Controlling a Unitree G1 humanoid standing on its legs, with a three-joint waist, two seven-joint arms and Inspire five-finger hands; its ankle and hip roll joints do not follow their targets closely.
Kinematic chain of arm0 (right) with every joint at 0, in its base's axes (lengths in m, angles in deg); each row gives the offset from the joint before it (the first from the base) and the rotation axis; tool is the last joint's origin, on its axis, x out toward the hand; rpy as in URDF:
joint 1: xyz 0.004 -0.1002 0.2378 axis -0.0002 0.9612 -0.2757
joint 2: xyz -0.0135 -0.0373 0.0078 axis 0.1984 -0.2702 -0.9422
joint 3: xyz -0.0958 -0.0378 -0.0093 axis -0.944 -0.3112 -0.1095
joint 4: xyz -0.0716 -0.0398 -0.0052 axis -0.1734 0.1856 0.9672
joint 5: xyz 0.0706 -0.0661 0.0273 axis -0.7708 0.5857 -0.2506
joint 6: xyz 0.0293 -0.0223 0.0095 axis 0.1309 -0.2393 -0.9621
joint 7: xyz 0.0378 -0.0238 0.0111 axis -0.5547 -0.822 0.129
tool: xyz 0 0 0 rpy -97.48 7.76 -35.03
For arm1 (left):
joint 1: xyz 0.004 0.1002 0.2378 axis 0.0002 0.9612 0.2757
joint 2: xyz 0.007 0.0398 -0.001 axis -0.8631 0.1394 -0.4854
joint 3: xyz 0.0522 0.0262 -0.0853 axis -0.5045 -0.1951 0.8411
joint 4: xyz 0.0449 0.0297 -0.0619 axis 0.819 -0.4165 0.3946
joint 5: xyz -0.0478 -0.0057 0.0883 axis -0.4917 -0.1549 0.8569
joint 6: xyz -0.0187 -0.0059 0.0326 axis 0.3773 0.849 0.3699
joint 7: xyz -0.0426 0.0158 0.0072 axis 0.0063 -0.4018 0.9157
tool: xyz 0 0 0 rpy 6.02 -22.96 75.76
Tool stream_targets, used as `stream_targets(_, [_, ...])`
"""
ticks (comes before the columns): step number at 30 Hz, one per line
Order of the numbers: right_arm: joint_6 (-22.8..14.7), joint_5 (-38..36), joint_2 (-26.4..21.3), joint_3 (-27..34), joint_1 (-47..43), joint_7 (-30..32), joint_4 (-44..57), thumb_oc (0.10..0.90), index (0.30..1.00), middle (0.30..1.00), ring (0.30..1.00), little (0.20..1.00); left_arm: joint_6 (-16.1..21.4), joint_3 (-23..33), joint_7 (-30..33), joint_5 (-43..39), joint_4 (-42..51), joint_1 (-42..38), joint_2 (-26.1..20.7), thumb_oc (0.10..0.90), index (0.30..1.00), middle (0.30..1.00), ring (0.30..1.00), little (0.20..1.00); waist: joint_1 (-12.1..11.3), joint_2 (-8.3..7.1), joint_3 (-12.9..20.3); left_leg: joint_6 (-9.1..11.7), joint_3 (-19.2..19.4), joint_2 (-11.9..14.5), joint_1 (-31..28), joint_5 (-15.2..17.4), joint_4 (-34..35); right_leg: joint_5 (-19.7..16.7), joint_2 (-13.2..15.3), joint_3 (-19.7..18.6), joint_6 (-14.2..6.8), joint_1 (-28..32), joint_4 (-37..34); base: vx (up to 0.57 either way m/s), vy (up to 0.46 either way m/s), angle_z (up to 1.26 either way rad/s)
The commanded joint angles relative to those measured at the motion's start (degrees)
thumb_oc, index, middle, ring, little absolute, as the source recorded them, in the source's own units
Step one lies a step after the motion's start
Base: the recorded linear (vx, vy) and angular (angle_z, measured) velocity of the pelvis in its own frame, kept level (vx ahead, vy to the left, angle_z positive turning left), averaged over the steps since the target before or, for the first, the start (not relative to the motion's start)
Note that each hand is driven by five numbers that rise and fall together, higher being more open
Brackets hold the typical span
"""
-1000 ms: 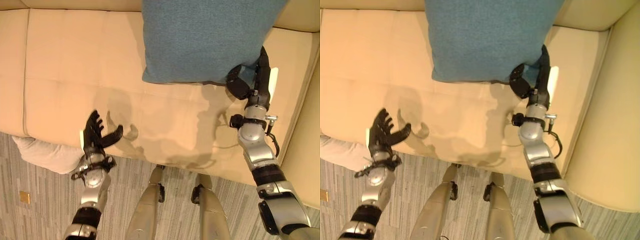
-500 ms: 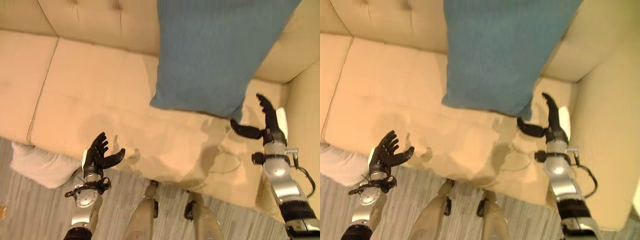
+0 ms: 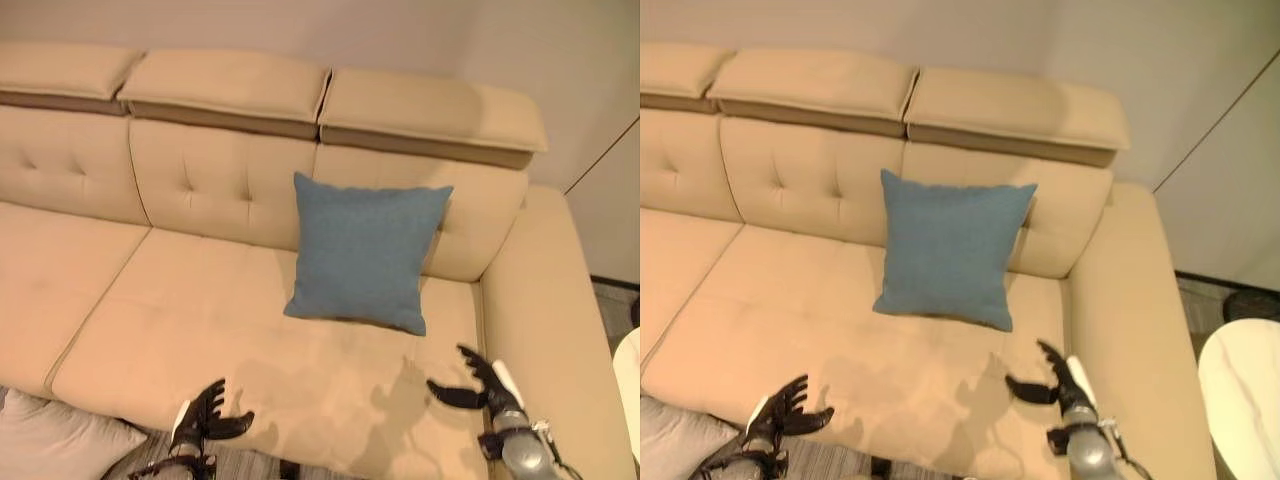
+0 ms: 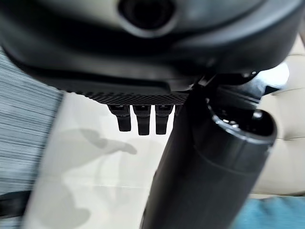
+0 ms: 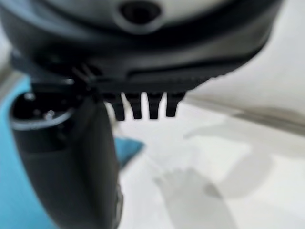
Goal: Pick up all the scattered cushions and arrange them neatly on the sofa.
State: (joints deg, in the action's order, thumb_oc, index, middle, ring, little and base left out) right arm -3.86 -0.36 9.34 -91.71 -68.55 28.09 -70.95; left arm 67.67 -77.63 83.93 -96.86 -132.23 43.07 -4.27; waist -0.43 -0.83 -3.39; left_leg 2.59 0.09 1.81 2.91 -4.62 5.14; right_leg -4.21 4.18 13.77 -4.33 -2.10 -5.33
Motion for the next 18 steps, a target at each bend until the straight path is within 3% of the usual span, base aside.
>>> stream_targets(1, [-2.58, -1.42, -0.39, -0.67, -2.37, -1.22, 0.87, 0.800, 0.900, 0.900, 0.900, 0.900, 1.13, 0.83, 0.39, 3.18, -2.55, -2.15, -0.84, 0.800, 0.900, 0.900, 0.900, 0.900, -0.48, -1.25, 1.61, 0.64, 2.84, -0.14, -2.58, 3.96, -0.14, 3.63, -0.87, -0.31, -1.60, 2.17, 0.33, 0.03, -0.036, 0.01])
stream_targets(6, [-2.71, -1.94, 1.62, -3.42, -2.69, -1.75, -3.94, 0.800, 0.900, 0.900, 0.900, 0.900, 0.97, -0.32, 1.40, 5.60, -9.56, -3.98, 0.40, 0.800, 0.900, 0.900, 0.900, 0.900, -0.37, -1.16, 0.49, 1.16, 3.34, 0.73, -3.21, 3.43, -0.14, 4.13, -1.55, -0.49, -1.25, 2.29, 0.33, -0.04, -0.070, 0.02])
stream_targets(9, [-2.43, -2.49, 1.71, -4.13, -4.36, -0.52, -6.84, 0.800, 0.900, 0.900, 0.900, 0.900, 1.07, -1.81, 2.38, 5.88, -9.90, -6.15, 0.60, 0.800, 0.900, 0.900, 0.900, 0.900, -0.34, -1.25, -1.14, 1.72, 3.87, 1.21, 0.52, 2.67, -3.30, 3.94, -1.05, 0.29, -1.19, 0.83, 0.33, -0.21, -0.052, 0.22])
stream_targets(13, [-1.42, -2.19, 0.81, -4.22, -6.88, 0.79, -9.48, 0.800, 0.900, 0.900, 0.900, 0.900, 1.13, -2.23, 2.97, 5.07, -9.01, -7.89, 0.67, 0.800, 0.900, 0.900, 0.900, 0.900, 0.25, -2.97, -2.82, 0.91, 5.64, 0.13, 2.61, 9.38, -14.55, 1.82, 1.03, 1.50, -0.75, -1.59, 0.33, -0.26, -0.019, 0.37])
stream_targets(18, [-0.90, -2.67, 0.74, -3.03, -7.81, 0.79, -12.47, 0.800, 0.900, 0.900, 0.900, 0.900, 1.04, -1.23, 2.74, 4.46, -11.19, -8.27, 1.22, 0.800, 0.900, 0.900, 0.900, 0.900, 1.44, -3.03, -1.69, 0.93, 6.68, -0.54, -3.44, 12.22, -17.62, 0.18, 1.44, 4.02, -0.67, -2.52, 0.33, -0.08, 0.033, 0.36])
